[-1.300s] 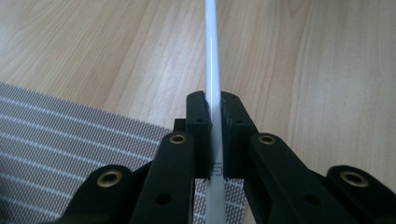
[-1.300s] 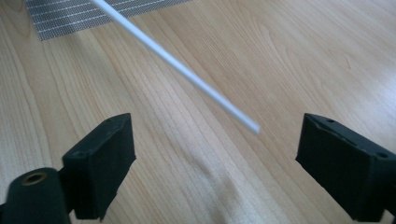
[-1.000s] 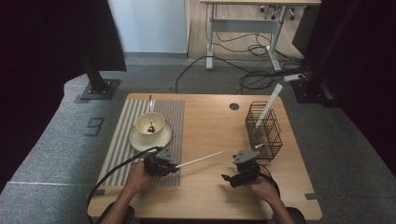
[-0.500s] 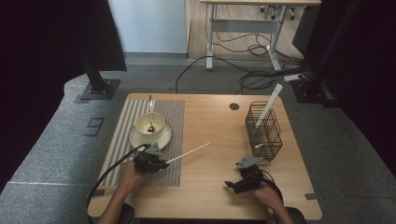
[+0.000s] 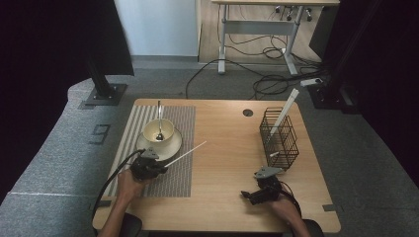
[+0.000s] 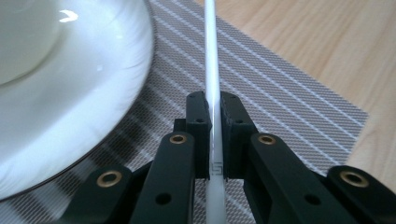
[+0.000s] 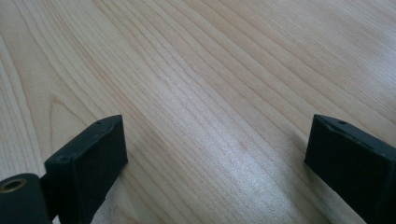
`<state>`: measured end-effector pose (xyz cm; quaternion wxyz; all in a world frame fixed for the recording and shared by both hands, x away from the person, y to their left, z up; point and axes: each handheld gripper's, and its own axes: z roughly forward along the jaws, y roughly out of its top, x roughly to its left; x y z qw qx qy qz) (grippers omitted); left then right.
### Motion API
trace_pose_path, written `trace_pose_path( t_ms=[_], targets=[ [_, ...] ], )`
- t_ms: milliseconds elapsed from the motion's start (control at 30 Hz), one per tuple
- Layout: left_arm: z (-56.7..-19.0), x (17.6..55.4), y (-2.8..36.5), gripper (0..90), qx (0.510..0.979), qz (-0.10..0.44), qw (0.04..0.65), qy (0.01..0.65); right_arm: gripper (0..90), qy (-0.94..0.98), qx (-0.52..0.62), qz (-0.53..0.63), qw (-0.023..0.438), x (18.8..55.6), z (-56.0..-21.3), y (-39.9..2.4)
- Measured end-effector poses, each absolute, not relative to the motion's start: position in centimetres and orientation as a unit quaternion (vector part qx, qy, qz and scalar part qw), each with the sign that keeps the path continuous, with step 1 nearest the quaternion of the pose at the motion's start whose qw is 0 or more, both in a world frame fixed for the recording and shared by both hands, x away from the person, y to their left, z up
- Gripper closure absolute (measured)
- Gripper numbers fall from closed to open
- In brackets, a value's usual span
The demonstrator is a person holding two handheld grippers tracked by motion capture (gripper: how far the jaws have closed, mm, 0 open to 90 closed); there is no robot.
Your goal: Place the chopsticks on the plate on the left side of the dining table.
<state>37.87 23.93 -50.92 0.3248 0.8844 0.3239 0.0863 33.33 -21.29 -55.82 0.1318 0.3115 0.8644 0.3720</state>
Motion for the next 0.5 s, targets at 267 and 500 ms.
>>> trace_pose_path(
  t_ms=[267,500],
  targets=[
    [-51.2,38.3,25.6,83.8,0.868,0.093,0.325,0.363,4.1,0.865,0.311,0.37,0.134,33.3,-55.8,-21.2],
    [-51.8,38.6,26.8,83.8,0.857,0.092,0.322,0.391,3.9,0.865,0.311,0.369,0.134,33.3,-55.8,-21.2]
  ],
)
